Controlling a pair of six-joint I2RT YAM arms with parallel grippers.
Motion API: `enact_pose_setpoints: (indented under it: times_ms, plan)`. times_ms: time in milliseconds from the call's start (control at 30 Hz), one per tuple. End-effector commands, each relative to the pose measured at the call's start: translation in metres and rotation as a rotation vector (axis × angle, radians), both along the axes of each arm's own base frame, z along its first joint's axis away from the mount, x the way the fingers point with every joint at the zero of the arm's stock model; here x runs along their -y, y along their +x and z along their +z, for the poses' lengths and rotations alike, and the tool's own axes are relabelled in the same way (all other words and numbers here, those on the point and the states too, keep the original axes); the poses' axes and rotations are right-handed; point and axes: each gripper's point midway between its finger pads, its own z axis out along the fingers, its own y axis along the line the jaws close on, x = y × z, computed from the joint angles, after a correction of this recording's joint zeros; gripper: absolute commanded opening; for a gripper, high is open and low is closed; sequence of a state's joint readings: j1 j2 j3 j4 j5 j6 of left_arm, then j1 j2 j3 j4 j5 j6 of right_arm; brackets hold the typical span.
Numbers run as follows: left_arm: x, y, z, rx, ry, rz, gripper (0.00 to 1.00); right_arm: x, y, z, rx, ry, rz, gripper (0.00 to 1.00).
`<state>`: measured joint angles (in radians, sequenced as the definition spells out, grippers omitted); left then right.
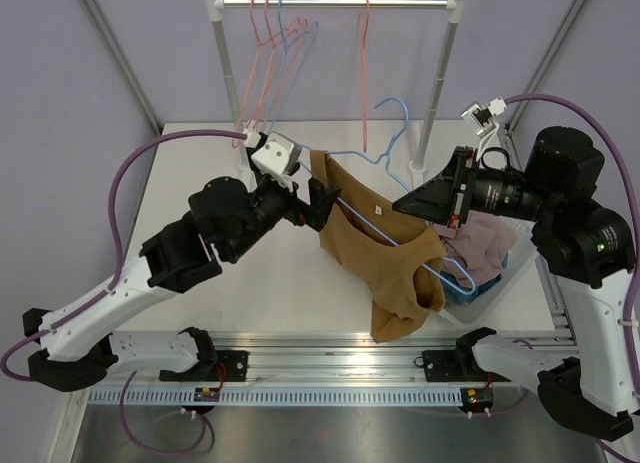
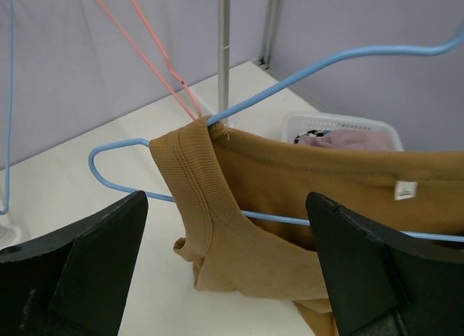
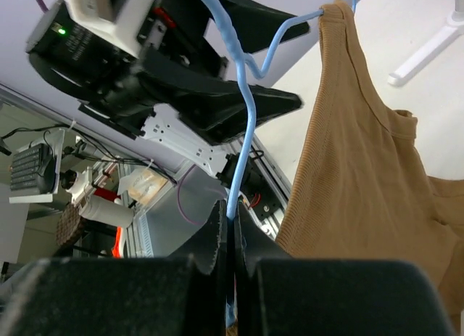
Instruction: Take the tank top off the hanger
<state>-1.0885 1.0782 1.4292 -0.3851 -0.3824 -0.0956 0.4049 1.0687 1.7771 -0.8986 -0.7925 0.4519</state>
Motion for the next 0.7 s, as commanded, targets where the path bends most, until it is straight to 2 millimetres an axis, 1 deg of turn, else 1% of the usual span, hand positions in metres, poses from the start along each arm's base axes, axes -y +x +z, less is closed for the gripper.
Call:
enact_pose_setpoints:
  times_ms: [0,33,100,167,200,233,267,333,400,433,467,500,533,567,600,633,667]
  plan:
    - [-0.009,0.019,0.011,0.05,-0.019,0.129,0.88,-0.002,-0.018,0.032,0.129,0.086,0.081,0.0]
    - [-0.012,0.023,0.008,0.049,-0.006,0.164,0.83,-0.002,-0.018,0.032,0.134,0.085,0.075,0.0]
    - [-0.013,0.03,0.001,0.046,0.018,0.202,0.79,0.0,-0.02,0.032,0.147,0.083,0.077,0.0]
    - [-0.017,0.036,-0.004,0.051,0.04,0.247,0.78,-0.001,-0.023,0.034,0.15,0.089,0.089,0.0]
    - [-0.015,0.039,-0.008,0.049,0.058,0.259,0.66,0.0,-0.024,0.034,0.15,0.09,0.091,0.0]
    - [-0.021,0.044,-0.009,0.046,0.059,0.3,0.59,0.0,-0.022,0.034,0.161,0.084,0.083,0.0]
    - [-0.022,0.046,-0.011,0.042,0.066,0.315,0.56,0.001,-0.021,0.031,0.156,0.073,0.073,0.0]
    - [-0.028,0.047,-0.011,0.035,0.053,0.33,0.41,0.003,-0.013,0.025,0.163,0.045,0.033,0.0]
    - [-0.035,0.051,-0.014,0.027,0.042,0.352,0.29,0.003,-0.006,0.014,0.14,0.018,0.017,0.0]
    - [-0.041,0.051,-0.012,0.022,0.017,0.359,0.15,0.002,-0.004,0.011,0.135,0.015,0.019,0.0]
    - [-0.051,0.057,-0.015,0.011,0.019,0.394,0.07,0.001,-0.003,0.009,0.136,0.015,0.024,0.0]
    - [-0.061,0.06,-0.015,0.004,0.008,0.439,0.02,0.001,-0.001,0.003,0.126,0.006,0.022,0.0]
    - [-0.077,0.062,-0.015,-0.014,-0.015,0.484,0.0,0.001,0.002,-0.002,0.132,-0.01,0.02,0.0]
    - [-0.086,0.063,-0.015,-0.021,-0.03,0.514,0.0,0.001,0.003,-0.006,0.132,-0.019,0.022,0.0]
    - [-0.095,0.063,-0.018,-0.032,-0.041,0.546,0.0,-0.002,0.002,-0.016,0.113,-0.027,0.058,0.0]
    - [-0.108,0.064,-0.019,-0.048,-0.074,0.598,0.0,-0.005,0.0,-0.022,0.118,-0.032,0.099,0.0]
    - [-0.127,0.064,-0.021,-0.062,-0.081,0.651,0.0,-0.009,-0.001,-0.022,0.134,-0.018,0.135,0.0]
